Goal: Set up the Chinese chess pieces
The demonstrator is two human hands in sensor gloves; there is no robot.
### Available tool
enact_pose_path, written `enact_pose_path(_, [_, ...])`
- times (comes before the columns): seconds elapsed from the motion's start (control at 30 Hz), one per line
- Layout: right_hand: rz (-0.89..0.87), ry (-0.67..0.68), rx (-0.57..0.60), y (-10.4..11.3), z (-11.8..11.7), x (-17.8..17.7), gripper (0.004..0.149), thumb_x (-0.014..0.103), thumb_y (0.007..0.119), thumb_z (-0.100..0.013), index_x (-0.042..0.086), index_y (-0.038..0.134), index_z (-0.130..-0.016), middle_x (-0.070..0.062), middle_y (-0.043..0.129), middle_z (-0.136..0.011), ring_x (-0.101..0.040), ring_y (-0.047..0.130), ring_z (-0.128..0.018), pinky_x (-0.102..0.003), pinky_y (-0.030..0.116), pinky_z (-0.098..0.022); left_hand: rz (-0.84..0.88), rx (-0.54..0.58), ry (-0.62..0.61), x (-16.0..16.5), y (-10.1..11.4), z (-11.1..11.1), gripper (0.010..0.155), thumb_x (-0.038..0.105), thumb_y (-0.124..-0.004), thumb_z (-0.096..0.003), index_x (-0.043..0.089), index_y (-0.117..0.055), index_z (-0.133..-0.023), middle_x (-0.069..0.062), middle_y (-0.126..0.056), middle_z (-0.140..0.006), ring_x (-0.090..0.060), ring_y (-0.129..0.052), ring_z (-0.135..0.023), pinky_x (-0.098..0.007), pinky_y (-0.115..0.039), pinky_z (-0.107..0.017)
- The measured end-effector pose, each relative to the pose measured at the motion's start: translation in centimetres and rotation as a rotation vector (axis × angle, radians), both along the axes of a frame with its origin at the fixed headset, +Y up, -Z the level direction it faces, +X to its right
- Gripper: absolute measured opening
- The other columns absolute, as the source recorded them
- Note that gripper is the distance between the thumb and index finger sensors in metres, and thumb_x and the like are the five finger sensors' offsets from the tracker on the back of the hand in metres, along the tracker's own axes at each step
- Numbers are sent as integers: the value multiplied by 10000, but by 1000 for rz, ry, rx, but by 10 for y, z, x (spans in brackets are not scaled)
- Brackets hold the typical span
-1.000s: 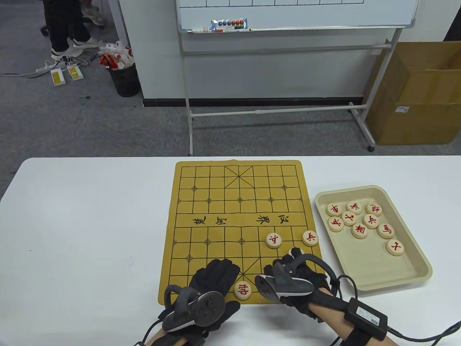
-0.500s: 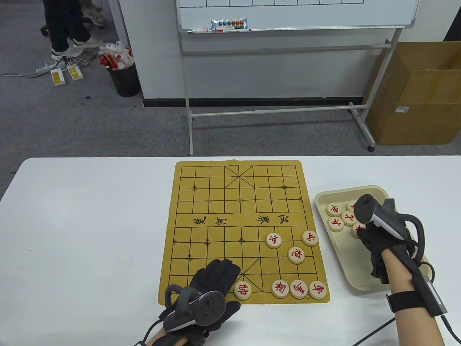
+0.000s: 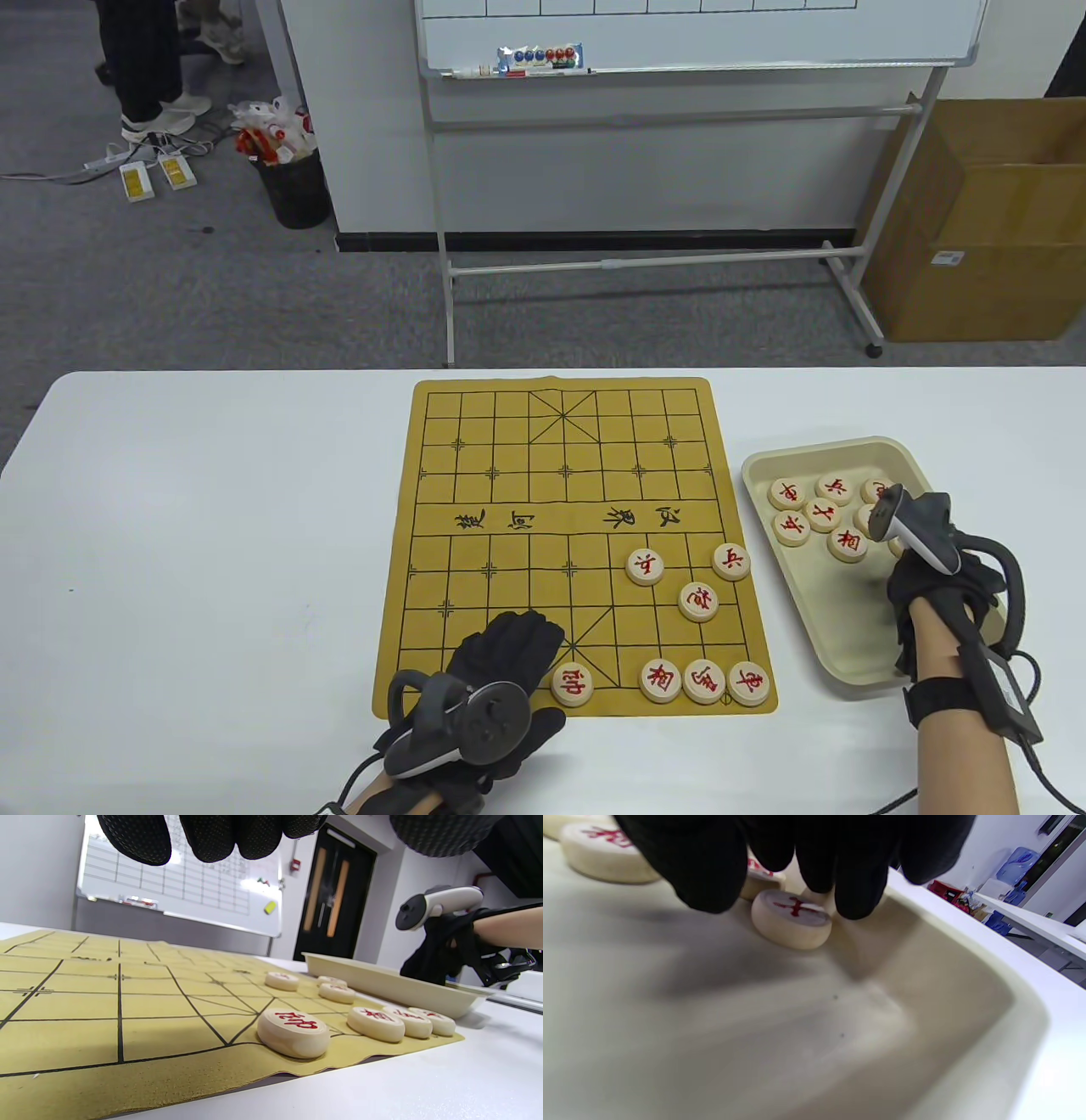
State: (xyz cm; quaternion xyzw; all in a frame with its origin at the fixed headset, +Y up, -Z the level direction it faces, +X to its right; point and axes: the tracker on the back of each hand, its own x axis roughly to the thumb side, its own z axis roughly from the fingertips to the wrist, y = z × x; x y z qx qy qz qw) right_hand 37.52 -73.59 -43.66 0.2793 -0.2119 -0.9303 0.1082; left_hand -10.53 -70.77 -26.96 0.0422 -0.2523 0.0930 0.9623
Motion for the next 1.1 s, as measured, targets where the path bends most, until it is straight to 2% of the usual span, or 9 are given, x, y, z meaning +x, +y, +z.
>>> enact_pose_path(0.07, [0,-4,-35,-3,-1,0,770,413,809,-484,175,474,-1136,-128,612,-1170,-338,813,-976,-565,615,-745,-5,-1,-1,0,-1,0,849,595,-655,-388,237,-359,-1099,-73,-442,-1179,-339,-510,-1106,-595,-578,-761])
enact_pose_path(0.17, [50,2,-20,-3,-1,0,730,412,831,-471,187,556,-1108,-105,749,-1072,-283,889,-871,-543,651,-728,-8,-4,-3,1,-1,0,848,596,-655,-388,239,-360,-1098,-72,-444,-1179,-339,-511,-1106,-595,-579,-761])
enact_pose_path(0.27, [41,-3,-26,-4,-1,0,708,439,833,-460,178,614,-1081,-124,771,-1036,-288,904,-832,-539,660,-721,-9,-5,-3,1,-1,-1,848,595,-655,-388,238,-360,-1098,-73,-443,-1179,-339,-510,-1106,-595,-578,-761])
enact_pose_path(0.47, [32,21,-68,-5,1,-2,718,419,869,-449,192,618,-1083,-129,746,-1072,-295,911,-887,-500,703,-710,-12,-8,-2,1,-1,-1,848,596,-654,-388,239,-359,-1098,-72,-442,-1180,-341,-510,-1106,-596,-577,-762])
enact_pose_path(0.67, [30,65,-19,-5,6,-1,712,402,884,-437,188,633,-1069,-127,754,-1062,-301,920,-872,-516,698,-716,-7,-2,5,0,-1,-1,849,596,-654,-388,238,-359,-1099,-71,-442,-1180,-340,-509,-1107,-594,-577,-762])
enact_pose_path(0.8, [-127,169,120,14,13,-8,708,386,900,-425,197,642,-1057,-138,718,-1070,-328,884,-884,-562,656,-733,1,2,12,-1,0,-2,848,599,-648,-387,238,-361,-1098,-74,-443,-1179,-341,-510,-1105,-596,-578,-760])
enact_pose_path(0.9, [-198,295,255,42,23,-32,712,399,913,-411,214,651,-1047,-139,696,-1066,-324,870,-870,-576,638,-735,8,4,13,-1,1,-2,848,598,-649,-388,239,-358,-1099,-71,-438,-1181,-340,-502,-1109,-596,-573,-764])
enact_pose_path(1.0, [-254,479,333,67,36,-77,718,411,916,-406,220,646,-1043,-143,683,-1061,-324,860,-859,-582,634,-734,7,8,11,-1,1,-2,849,598,-649,-387,240,-357,-1099,-71,-437,-1182,-338,-503,-1109,-596,-572,-765])
enact_pose_path(1.1, [-296,675,376,80,53,-132,723,429,911,-401,219,645,-1039,-143,676,-1055,-314,862,-847,-581,634,-735,9,11,12,-2,1,-1,848,598,-649,-387,241,-357,-1099,-70,-438,-1181,-338,-503,-1109,-594,-574,-765])
